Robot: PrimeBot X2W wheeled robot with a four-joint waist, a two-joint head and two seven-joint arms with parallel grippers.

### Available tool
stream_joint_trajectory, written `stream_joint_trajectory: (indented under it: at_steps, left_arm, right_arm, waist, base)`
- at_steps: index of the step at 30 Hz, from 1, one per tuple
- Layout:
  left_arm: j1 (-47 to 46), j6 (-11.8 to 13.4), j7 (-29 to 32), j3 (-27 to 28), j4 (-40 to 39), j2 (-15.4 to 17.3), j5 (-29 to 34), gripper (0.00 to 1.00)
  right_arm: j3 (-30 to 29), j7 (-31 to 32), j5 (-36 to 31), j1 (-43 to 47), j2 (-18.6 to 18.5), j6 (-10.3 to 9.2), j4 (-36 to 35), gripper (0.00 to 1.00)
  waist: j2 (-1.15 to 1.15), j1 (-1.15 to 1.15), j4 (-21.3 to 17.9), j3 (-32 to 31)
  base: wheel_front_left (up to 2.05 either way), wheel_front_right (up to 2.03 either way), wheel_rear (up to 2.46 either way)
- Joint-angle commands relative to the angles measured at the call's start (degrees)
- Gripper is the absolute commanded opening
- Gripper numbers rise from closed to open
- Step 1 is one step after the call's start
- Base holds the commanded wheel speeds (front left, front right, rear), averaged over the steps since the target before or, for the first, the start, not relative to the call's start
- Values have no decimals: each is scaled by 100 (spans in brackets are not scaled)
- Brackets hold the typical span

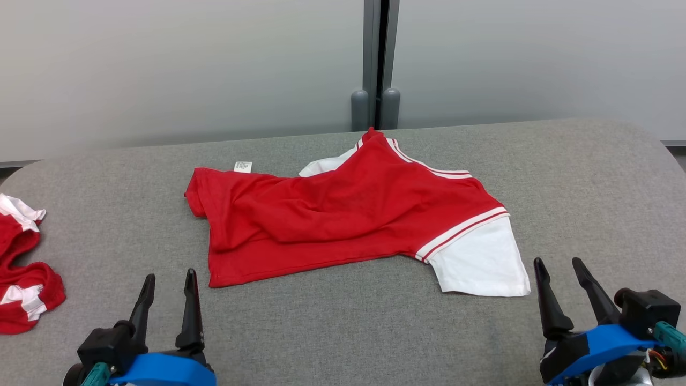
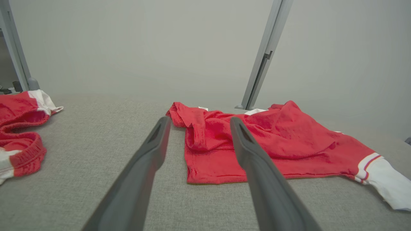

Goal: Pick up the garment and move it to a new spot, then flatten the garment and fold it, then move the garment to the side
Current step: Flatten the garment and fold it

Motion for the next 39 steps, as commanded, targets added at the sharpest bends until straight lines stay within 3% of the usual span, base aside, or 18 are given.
stream_joint_trajectory:
  at_steps: [1, 13, 32, 39]
  left_arm:
    - [128, 34, -12, 69, -16, 9, 67, 100]
    - [583, 110, -4, 233, -23, 40, 262, 100]
    - [544, 180, 147, 101, -112, 42, 188, 100]
    - [170, 145, 499, 20, 57, 42, 118, 100]
  right_arm:
    - [-33, 3, -35, 118, -5, 3, -29, 100]
    - [-70, -15, -134, 434, -5, 3, -188, 100]
    - [-46, 0, 58, 312, -5, 3, -131, 100]
    - [36, 234, -74, 34, -4, 3, -108, 100]
  waist:
    - [0, 1, -15, -29]
    - [0, 1, -83, -116]
    - [0, 1, -98, -140]
    - [0, 1, -103, 13]
  base:
    - [0, 0, 0]
    - [0, 0, 0]
    - [0, 0, 0]
    - [0, 0, 0]
